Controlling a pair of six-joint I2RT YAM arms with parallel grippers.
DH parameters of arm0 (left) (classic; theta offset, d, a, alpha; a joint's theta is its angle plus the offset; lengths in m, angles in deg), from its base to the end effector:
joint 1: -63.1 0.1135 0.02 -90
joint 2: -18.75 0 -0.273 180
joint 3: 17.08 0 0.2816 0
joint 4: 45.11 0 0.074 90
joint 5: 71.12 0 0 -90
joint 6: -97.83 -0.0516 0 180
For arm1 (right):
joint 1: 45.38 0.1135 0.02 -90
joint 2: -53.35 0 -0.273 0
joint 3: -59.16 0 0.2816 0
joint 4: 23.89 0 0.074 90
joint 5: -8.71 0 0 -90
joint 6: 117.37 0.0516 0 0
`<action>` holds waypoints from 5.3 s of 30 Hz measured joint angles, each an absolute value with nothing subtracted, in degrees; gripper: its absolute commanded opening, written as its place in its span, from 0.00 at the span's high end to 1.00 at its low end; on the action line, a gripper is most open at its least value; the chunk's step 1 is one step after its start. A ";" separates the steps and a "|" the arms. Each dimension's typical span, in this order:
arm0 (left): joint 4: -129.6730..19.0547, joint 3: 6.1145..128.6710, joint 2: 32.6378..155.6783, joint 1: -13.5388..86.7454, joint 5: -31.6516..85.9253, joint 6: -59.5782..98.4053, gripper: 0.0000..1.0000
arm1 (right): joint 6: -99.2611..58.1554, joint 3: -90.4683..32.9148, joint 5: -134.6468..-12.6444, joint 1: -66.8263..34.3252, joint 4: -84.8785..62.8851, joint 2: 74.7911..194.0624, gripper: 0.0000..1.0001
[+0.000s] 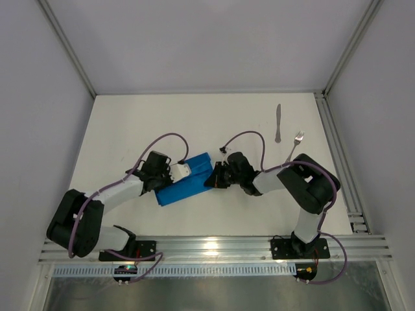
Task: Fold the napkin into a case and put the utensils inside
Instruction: Smooth out the 2/3-rectangle-folded napkin at the center of the board.
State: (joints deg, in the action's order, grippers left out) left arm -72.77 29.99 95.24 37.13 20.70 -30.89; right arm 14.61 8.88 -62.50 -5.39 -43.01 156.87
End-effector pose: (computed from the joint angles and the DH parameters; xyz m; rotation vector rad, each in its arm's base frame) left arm 0.2418 -0.1196 0.1352 1.3835 2.1621 0.0437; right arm 0.2606 0.2403 0.0844 -0.1666 2.3710 1.1193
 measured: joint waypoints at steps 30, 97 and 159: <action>-69.62 31.32 99.44 36.97 18.51 -33.92 0.78 | 6.52 -13.33 -65.19 -9.39 -29.35 165.44 0.96; -83.98 40.72 103.20 52.23 32.61 -23.80 0.96 | 11.53 -9.92 -67.79 -9.43 -34.51 167.21 0.96; -85.29 43.78 107.94 44.40 32.37 -22.71 0.83 | -32.69 -4.23 -52.38 -3.60 -26.25 138.97 0.38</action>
State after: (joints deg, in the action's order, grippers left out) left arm -85.29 43.78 107.94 44.40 32.37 -22.71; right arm -32.69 -4.23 -52.38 -3.60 -26.25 138.97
